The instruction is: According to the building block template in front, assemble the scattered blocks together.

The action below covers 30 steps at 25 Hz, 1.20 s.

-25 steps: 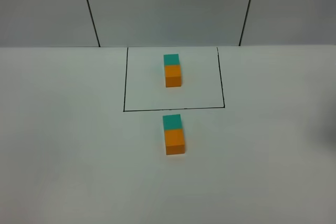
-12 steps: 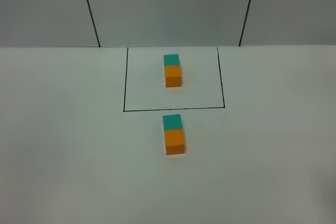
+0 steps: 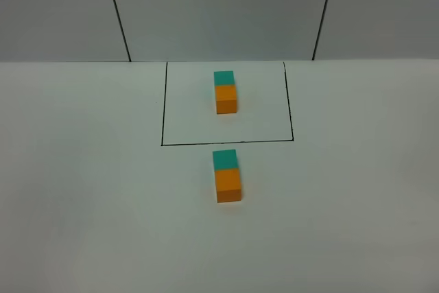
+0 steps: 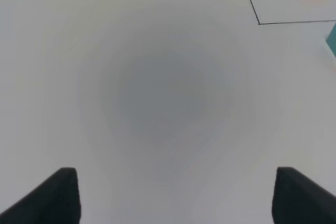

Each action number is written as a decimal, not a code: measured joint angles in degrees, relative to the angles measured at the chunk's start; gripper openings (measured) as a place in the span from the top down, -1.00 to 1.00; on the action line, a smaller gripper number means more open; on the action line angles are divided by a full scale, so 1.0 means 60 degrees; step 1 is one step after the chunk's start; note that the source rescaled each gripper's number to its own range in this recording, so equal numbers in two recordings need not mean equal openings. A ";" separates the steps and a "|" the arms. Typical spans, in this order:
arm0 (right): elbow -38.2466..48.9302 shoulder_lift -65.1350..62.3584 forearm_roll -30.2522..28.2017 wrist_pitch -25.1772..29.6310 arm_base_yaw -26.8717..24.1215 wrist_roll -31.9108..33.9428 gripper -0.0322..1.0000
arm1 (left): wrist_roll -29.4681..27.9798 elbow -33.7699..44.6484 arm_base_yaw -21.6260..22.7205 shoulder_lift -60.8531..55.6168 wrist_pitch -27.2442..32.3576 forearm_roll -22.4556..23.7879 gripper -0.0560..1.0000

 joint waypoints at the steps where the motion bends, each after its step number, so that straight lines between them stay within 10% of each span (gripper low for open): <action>1: 0.0068 -0.0212 0.0108 0.0105 0.0000 -0.0023 -1.00 | 0.0000 0.0000 0.0000 0.0000 0.0000 0.0000 -0.38; 30: 0.0623 -0.3997 0.0797 0.0669 0.0093 -0.0974 -0.88 | -0.0009 0.0000 0.0000 0.0000 0.0000 0.0000 -0.38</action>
